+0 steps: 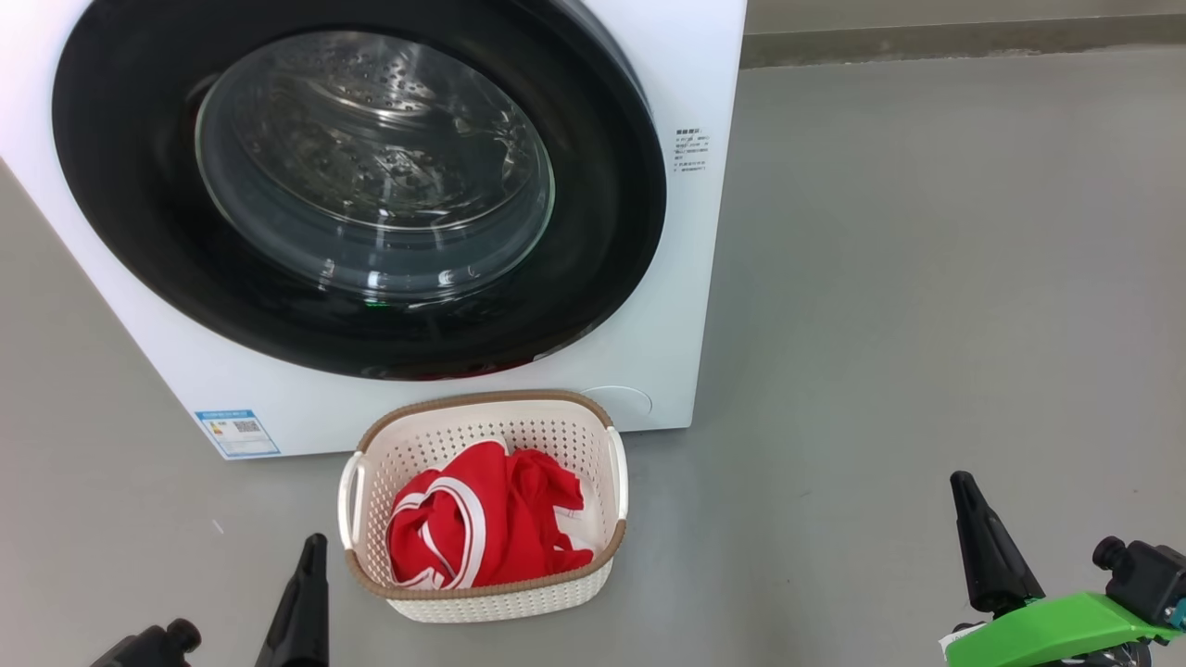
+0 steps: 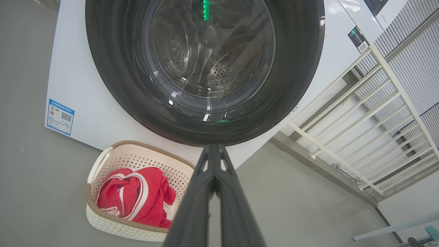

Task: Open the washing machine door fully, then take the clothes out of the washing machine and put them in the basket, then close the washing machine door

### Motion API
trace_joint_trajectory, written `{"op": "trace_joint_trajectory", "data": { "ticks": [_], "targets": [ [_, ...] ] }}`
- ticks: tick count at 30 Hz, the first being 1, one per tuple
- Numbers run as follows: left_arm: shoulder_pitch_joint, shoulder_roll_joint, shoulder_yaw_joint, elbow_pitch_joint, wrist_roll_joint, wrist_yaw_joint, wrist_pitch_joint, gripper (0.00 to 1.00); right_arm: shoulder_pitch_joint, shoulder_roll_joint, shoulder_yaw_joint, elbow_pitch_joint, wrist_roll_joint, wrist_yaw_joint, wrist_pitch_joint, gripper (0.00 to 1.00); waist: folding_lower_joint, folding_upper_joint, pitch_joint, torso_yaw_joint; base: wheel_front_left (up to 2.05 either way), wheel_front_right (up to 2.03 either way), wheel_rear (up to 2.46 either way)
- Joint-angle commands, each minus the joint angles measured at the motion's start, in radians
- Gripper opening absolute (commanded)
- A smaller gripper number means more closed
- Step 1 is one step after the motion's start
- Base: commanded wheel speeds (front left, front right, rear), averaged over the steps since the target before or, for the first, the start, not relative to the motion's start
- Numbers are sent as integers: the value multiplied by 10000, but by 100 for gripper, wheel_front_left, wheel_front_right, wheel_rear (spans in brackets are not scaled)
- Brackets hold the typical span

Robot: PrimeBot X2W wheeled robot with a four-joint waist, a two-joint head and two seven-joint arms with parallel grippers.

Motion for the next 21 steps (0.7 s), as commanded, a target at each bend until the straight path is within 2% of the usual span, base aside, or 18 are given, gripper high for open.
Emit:
{"op": "trace_joint_trajectory", "data": {
  "ticks": [1,21],
  "targets": [
    [-408,88,210,-174,-280,-109,64,0,-541,-174,50,-216,284,-13,57,0,-1,0,1,1,0,0,0],
    [-626,112,451,49,-2468,-234,639,0,-802,-243,-33,-27,2677,-20,628,0,-1,0,30,21,0,0,0]
  ]
}}
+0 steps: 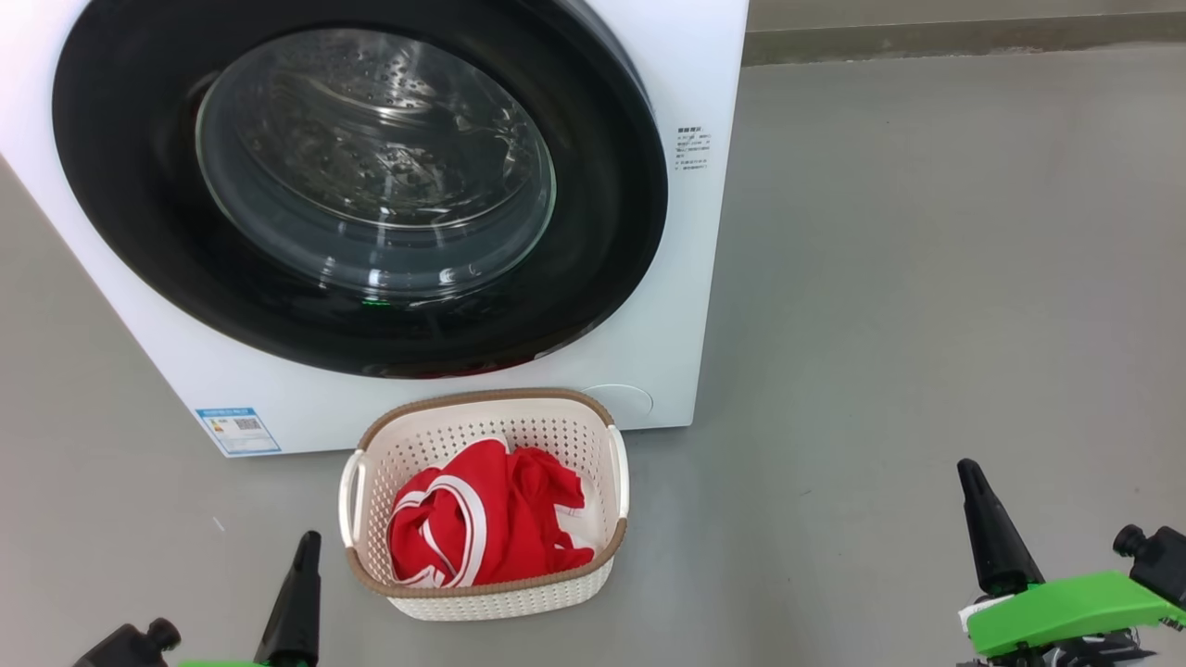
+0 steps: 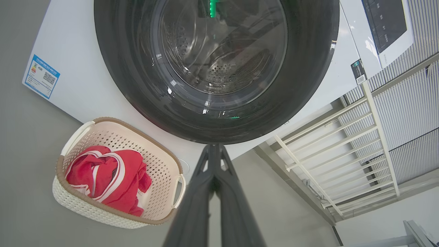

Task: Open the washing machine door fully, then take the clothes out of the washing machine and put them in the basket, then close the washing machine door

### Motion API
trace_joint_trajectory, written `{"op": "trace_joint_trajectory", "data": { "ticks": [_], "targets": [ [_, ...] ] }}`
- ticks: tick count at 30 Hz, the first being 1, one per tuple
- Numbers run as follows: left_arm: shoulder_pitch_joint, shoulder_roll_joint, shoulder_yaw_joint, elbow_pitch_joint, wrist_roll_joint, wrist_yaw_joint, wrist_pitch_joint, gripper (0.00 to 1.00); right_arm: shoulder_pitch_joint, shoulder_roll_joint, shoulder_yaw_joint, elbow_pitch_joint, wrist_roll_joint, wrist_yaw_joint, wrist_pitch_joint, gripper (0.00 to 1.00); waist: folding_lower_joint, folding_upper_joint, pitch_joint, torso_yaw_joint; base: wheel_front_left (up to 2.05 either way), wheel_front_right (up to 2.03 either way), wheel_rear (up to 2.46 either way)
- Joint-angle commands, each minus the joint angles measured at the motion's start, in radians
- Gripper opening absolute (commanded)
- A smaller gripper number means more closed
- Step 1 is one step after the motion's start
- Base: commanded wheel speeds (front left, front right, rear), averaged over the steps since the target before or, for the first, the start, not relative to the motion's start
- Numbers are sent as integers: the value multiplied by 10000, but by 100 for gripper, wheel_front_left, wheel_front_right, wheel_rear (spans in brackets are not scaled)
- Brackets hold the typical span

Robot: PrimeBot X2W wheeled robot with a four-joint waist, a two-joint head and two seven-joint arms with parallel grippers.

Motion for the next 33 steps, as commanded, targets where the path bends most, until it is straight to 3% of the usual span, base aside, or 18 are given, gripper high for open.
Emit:
{"op": "trace_joint_trajectory", "data": {
  "ticks": [1,33],
  "targets": [
    [-411,112,263,-182,-375,-143,123,0,-508,-181,42,-209,430,-18,83,0,-1,0,3,3,0,0,0],
    [-749,150,637,164,-3769,-337,1014,0,-918,-249,-141,87,4095,-28,1011,0,-1,0,47,33,0,0,0]
  ]
}}
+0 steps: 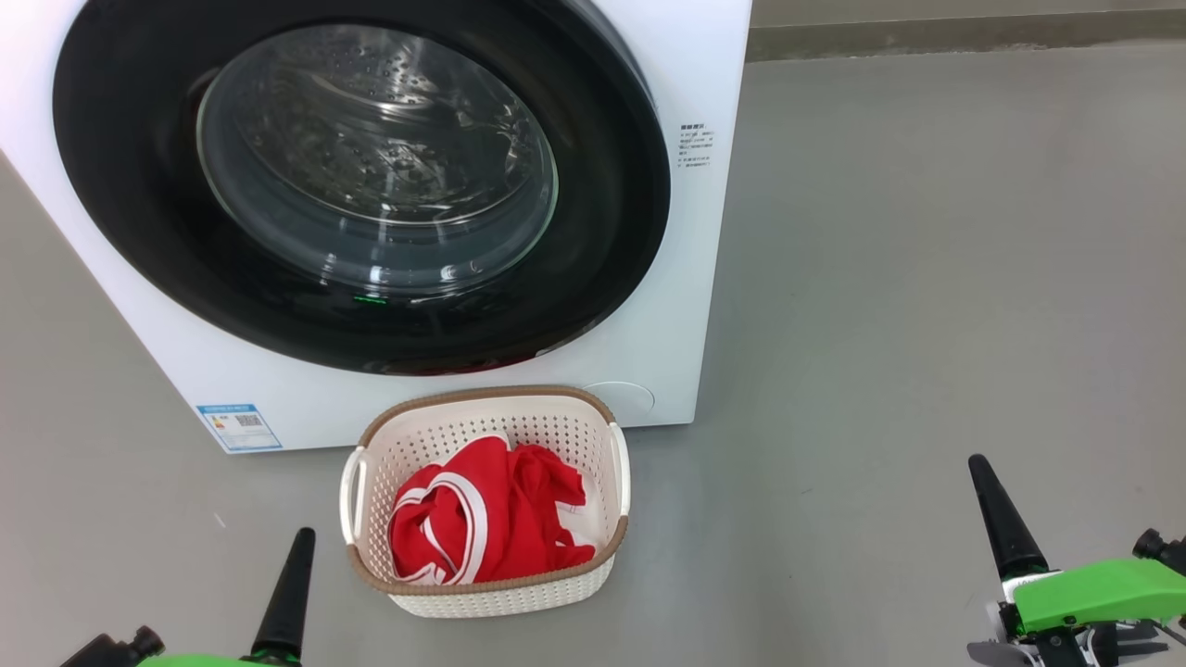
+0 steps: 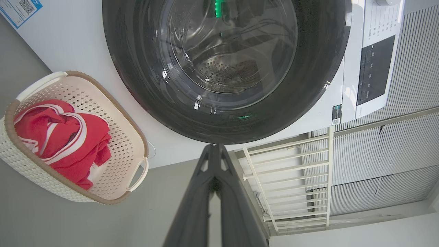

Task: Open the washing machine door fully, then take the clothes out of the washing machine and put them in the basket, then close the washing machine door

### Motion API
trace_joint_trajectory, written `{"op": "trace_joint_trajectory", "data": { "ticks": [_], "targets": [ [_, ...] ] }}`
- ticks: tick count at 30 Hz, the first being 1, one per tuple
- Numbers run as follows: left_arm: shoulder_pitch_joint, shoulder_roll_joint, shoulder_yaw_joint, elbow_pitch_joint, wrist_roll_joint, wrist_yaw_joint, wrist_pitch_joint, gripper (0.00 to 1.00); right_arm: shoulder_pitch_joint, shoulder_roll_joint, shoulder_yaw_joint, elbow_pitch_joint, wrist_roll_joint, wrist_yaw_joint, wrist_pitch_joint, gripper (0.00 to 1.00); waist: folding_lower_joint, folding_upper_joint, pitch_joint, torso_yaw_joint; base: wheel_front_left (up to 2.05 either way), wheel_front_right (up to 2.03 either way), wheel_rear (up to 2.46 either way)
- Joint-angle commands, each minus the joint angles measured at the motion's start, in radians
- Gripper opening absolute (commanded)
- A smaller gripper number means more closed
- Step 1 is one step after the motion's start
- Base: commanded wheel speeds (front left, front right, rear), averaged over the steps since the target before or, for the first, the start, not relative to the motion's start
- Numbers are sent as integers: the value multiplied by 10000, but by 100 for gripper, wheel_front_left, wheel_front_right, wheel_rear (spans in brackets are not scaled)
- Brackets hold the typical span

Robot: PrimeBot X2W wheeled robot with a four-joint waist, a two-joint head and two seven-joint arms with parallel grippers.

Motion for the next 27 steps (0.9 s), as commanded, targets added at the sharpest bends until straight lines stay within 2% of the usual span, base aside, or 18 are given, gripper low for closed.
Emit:
{"op": "trace_joint_trajectory", "data": {
  "ticks": [1,27],
  "targets": [
    [-513,147,323,-168,-344,-166,84,0,-616,-153,122,-219,346,-2,125,0,0,0,2,2,0,0,0],
    [-777,177,616,102,-3002,-318,781,0,-940,-184,-53,14,3190,-9,877,0,0,0,37,26,0,0,0]
  ]
}}
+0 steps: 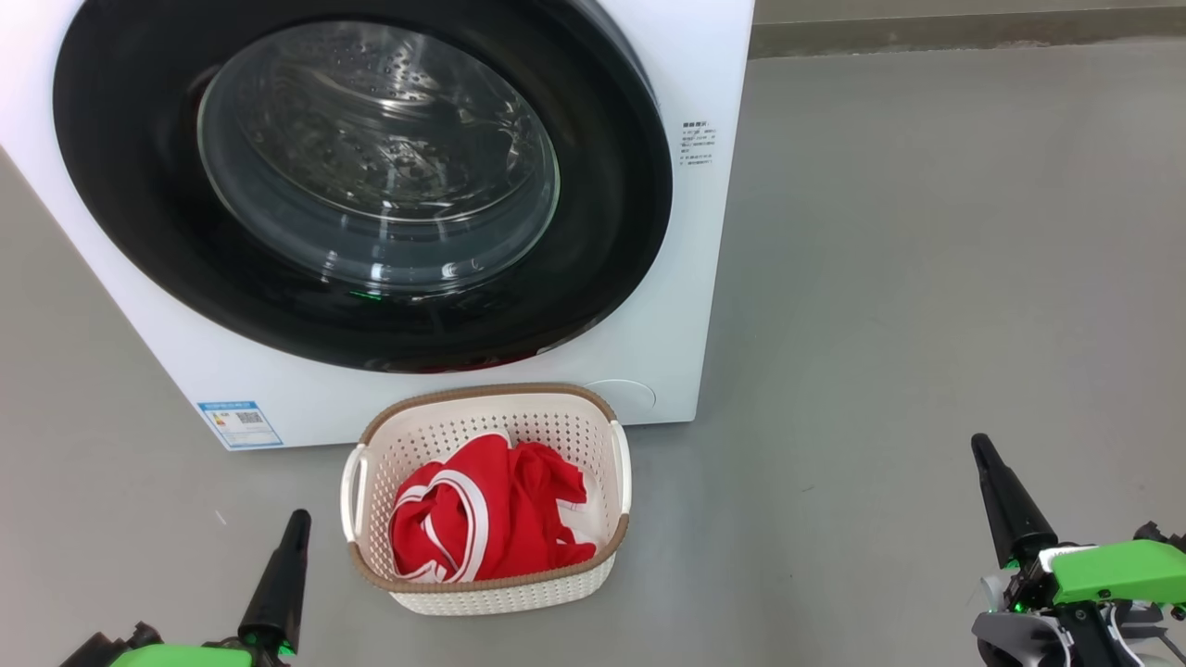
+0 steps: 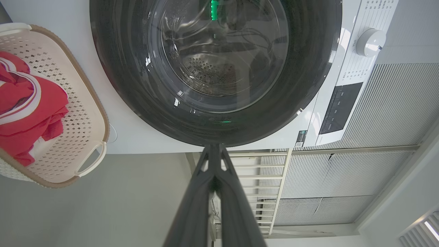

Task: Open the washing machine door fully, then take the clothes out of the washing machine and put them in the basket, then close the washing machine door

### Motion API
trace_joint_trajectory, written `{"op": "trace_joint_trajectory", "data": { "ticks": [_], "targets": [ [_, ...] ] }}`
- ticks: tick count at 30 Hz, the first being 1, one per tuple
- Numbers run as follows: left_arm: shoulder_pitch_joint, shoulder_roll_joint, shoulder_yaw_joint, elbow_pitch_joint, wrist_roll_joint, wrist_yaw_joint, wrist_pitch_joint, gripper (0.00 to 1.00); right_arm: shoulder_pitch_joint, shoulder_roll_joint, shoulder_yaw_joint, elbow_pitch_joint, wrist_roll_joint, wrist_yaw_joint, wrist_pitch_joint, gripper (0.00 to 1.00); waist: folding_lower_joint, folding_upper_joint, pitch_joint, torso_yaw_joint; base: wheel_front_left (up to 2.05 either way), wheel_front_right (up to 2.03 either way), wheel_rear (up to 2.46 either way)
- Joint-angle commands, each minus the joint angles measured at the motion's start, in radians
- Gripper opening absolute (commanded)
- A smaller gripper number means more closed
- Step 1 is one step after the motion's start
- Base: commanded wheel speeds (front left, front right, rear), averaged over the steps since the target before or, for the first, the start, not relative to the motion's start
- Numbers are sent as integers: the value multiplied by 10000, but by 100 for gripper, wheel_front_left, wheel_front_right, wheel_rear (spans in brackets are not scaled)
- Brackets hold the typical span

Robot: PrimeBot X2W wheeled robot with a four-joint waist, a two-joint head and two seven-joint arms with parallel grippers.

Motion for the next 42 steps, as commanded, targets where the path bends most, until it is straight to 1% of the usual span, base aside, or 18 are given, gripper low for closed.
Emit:
{"op": "trace_joint_trajectory", "data": {
  "ticks": [1,42],
  "targets": [
    [-416,171,365,-201,-93,-71,60,0,-499,-147,143,-243,92,-7,48,0,0,0,0,0,0,0,0],
    [-416,171,364,-202,-93,-71,60,0,-510,-61,21,-235,-10,-7,145,0,0,0,0,0,0,0,0]
  ]
}}
